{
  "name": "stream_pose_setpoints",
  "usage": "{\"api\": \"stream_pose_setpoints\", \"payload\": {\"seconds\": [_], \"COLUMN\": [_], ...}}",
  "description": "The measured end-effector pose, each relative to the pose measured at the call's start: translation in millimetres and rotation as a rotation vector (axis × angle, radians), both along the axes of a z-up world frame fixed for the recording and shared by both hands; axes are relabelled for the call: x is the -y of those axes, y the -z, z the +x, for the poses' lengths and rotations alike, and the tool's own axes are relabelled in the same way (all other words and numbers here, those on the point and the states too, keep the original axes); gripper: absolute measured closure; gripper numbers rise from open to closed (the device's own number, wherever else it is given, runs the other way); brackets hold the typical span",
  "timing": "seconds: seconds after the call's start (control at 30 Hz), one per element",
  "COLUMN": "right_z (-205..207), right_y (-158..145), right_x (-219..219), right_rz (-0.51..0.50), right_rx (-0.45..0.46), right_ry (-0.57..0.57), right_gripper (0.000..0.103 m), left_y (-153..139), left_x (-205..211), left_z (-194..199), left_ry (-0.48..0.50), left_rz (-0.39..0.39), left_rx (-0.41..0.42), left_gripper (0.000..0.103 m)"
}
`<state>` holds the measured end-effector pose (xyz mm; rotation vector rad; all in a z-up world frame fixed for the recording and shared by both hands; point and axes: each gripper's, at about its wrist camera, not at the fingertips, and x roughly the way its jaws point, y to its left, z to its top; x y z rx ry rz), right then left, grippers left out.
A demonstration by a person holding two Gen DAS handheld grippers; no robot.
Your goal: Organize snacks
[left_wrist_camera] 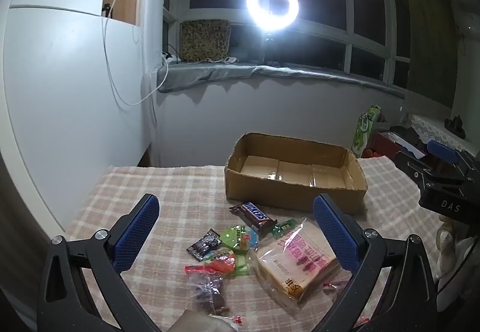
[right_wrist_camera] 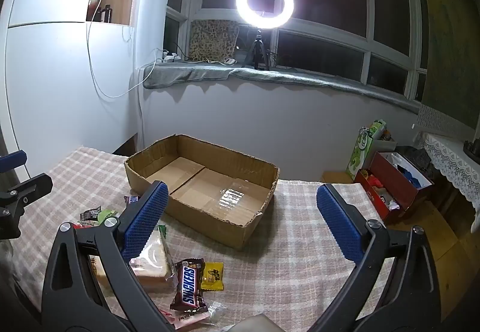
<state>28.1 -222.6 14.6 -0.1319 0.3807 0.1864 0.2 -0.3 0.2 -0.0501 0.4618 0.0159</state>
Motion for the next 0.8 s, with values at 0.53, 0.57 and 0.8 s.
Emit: {"api": "stream_pose_setpoints", "payload": {"seconds": [0.53,0.57,0.8], "right_z": [-1.8,-1.3,-2.3], "right_y": [1.2,1.1,1.2], "right_x": [0.9,0.9,0.7], "right_rz": [-0.011,-0.012,-0.014], "right_rx": [-0.004,-0.006,-0.006], "right_ry": [-0.003,-0.003,-0.002], "right_gripper": [0.002,0.002,0.002], "left_y": [-0.4,-0.4,-0.3], "left_x": [1.6,1.7,1.6], "left_z": [-1.1,-1.1,-1.2], "left_ry": [0.004,0.003,0.004], "left_rz": [0.011,0.013,0.012], "left_rx": [0.002,0.002,0.003], "left_gripper": [0.001,0.001,0.001]}}
